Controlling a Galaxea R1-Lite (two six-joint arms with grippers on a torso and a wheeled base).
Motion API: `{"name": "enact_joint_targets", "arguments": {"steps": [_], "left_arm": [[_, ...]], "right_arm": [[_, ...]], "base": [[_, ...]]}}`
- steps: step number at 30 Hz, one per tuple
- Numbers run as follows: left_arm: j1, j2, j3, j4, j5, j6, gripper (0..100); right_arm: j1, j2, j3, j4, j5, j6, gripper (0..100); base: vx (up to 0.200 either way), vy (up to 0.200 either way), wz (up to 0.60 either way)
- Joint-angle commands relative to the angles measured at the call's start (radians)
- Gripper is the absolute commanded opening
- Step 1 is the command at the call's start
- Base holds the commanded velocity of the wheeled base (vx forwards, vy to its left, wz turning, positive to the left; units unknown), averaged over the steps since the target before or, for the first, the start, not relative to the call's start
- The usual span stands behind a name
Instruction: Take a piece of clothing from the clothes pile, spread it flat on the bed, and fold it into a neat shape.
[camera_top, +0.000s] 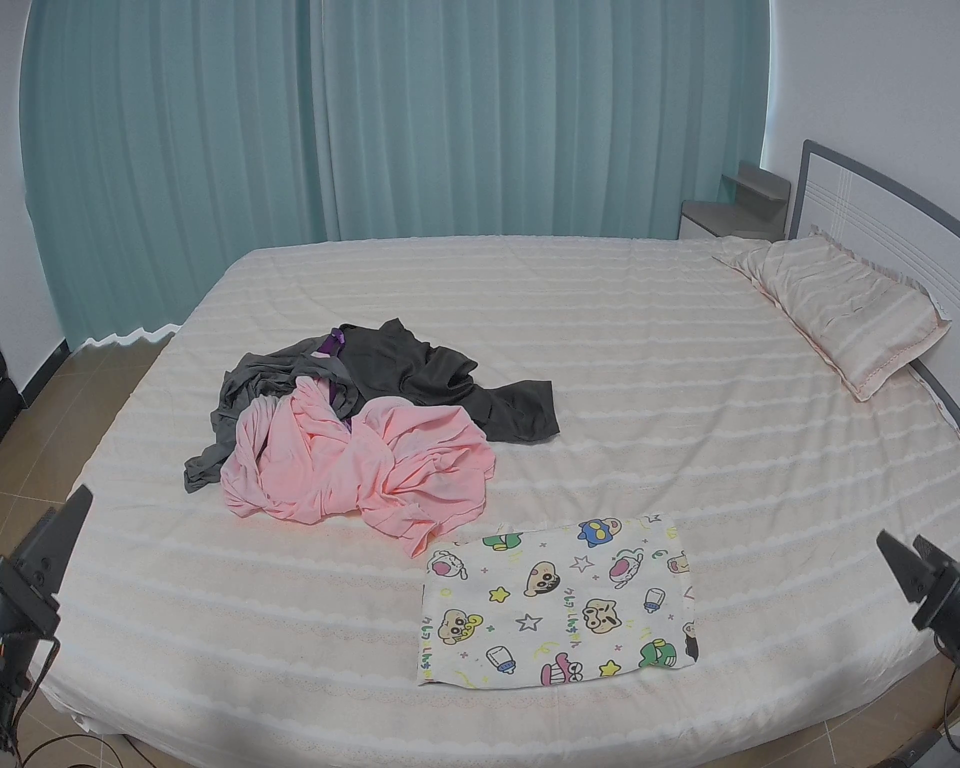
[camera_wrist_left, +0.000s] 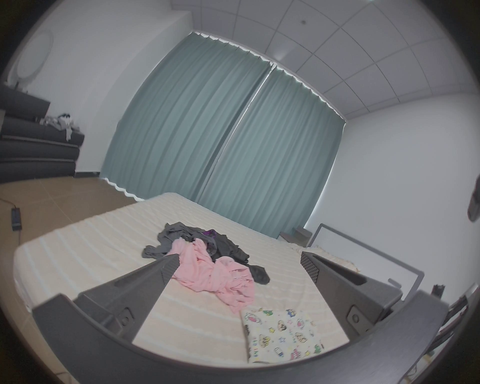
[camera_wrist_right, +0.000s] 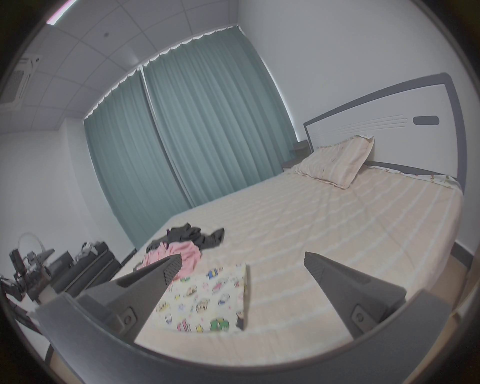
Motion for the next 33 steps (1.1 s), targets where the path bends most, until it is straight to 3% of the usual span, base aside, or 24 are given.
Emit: {"name": "enact_joint_targets", "arguments": {"steps": [1, 11, 17, 20, 23, 26, 29, 33], "left_arm": [[0.017, -0.435, -0.021, 0.305, 0.085, 0.172, 100], [0.147, -0.550, -0.014, 0.419, 0.114, 0.313, 100], [0.181, -0.570, 0.000, 0.445, 0.122, 0.379, 100], [0.206, -0.576, 0.017, 0.449, 0.133, 0.390, 100], [0.270, -0.659, 0.069, 0.454, 0.105, 0.457, 100], [0.269, -0.665, 0.106, 0.429, 0.104, 0.495, 100], [0.269, -0.665, 0.121, 0.428, 0.104, 0.495, 100], [0.269, -0.665, 0.163, 0.422, 0.104, 0.500, 100]], "right_arm": [[-0.002, -0.499, -0.052, 0.426, 0.033, -0.162, 100], [-0.011, -0.691, -0.048, 0.618, 0.021, -0.301, 100], [-0.031, -0.772, -0.044, 0.737, -0.073, -0.393, 100], [-0.031, -0.772, -0.045, 0.736, -0.122, -0.398, 100], [-0.031, -0.772, -0.044, 0.736, -0.128, -0.389, 100], [-0.031, -0.772, -0.044, 0.737, -0.150, -0.372, 100], [-0.030, -0.772, -0.047, 0.739, -0.234, -0.369, 100], [-0.031, -0.772, -0.048, 0.739, -0.283, -0.369, 100]], "base": [[0.000, 0.000, 0.00], [0.000, 0.000, 0.00], [0.000, 0.000, 0.00], [0.000, 0.000, 0.00], [0.000, 0.000, 0.00], [0.000, 0.000, 0.00], [0.000, 0.000, 0.00], [0.000, 0.000, 0.00]]}}
